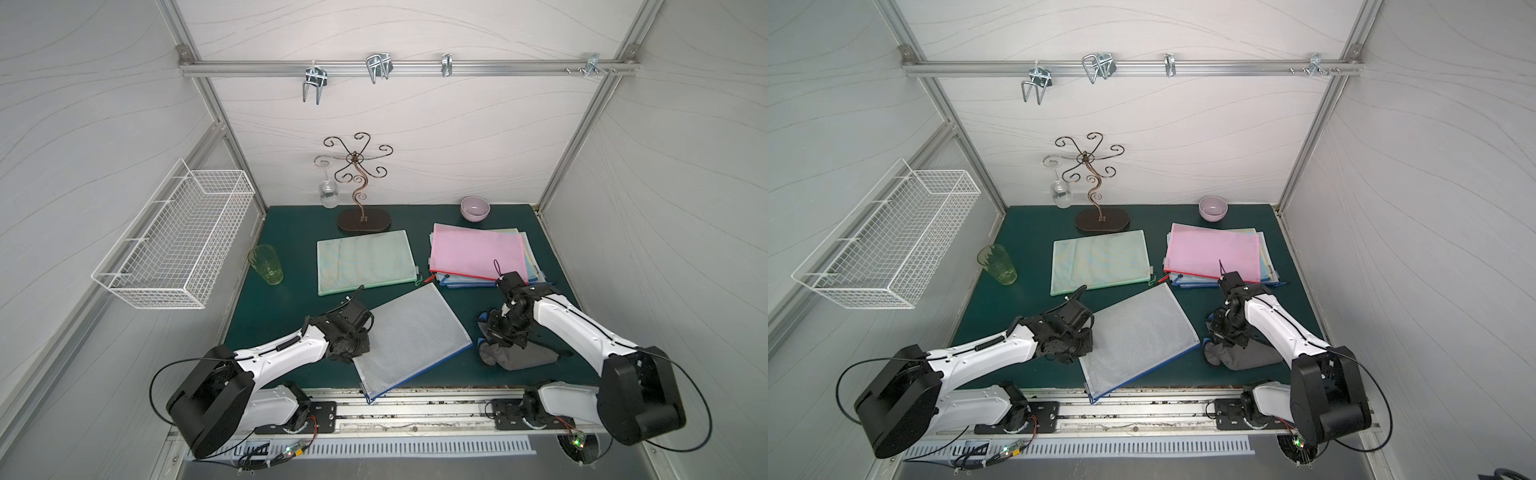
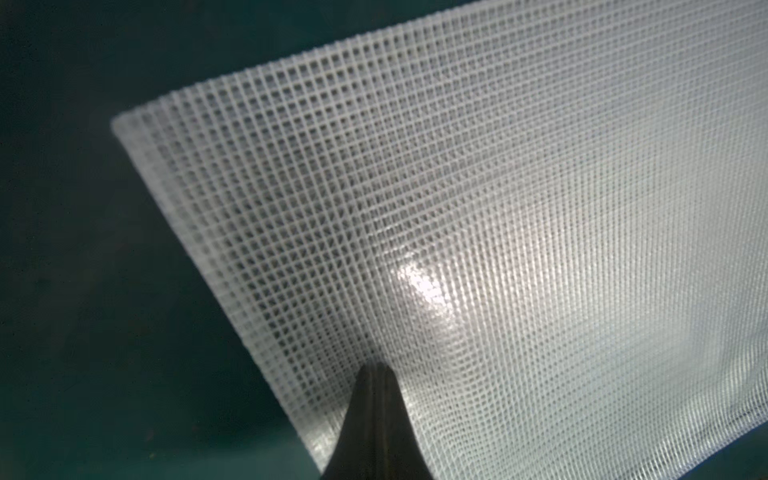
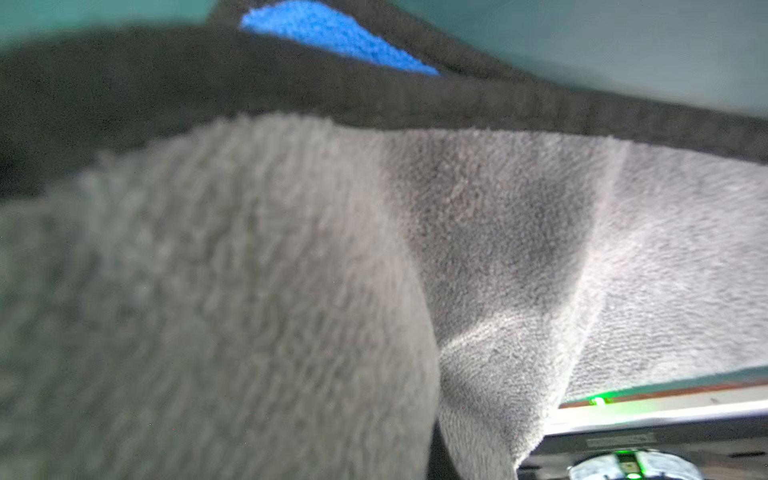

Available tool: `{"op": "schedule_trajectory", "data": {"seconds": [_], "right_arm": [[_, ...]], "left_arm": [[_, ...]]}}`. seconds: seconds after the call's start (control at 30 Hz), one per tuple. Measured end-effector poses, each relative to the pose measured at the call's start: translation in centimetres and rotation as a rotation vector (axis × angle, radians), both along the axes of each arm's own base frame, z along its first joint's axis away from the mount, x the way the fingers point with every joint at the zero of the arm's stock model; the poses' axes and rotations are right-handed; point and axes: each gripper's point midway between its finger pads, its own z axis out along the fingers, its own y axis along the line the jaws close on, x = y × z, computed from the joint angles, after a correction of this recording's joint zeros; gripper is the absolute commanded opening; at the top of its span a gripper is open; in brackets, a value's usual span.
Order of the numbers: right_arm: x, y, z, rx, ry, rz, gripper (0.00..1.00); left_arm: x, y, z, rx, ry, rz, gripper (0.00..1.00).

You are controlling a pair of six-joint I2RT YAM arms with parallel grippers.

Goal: Wipe the document bag
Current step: Place the cleaning item at the center of the board.

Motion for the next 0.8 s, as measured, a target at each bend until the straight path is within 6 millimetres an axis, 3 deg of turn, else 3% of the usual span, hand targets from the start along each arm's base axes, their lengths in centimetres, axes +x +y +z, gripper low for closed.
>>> {"op": "schedule_trajectory", "data": {"seconds": [0.1,0.27,0.43,0.53,0.67,0.8], "right_arm": [[0.0,-0.7,-0.4,0.011,0.020,-0.033,0.97],[0.3,0.2,0.9,0.060,-0.033,0.011,0.99],[1.0,0.9,3.1,0.097,-0.121,0.032,0.99],[1.0,1.1,3.4,0.106,-0.138,0.032,0.99],[1.4,1.2,2.6,0.101,-0.113,0.023,0.99],[2.4,1.8,0.0,0.099,-0.041,-0.003,0.99]], "left_arm": [[-0.3,0.5,0.5,0.015,-0.004,-0.017,0.00],[1.2,-0.8,4.7,-0.053,-0.108,-0.061,0.04],[3.7,-4.4,10.9,-0.173,-0.254,-0.143,0.12],[4.0,-7.2,13.1,-0.230,-0.293,-0.230,0.15],[3.6,-12.0,14.0,-0.278,-0.312,-0.387,0.17],[2.7,-17.0,13.5,-0.323,-0.308,-0.537,0.18]]}}
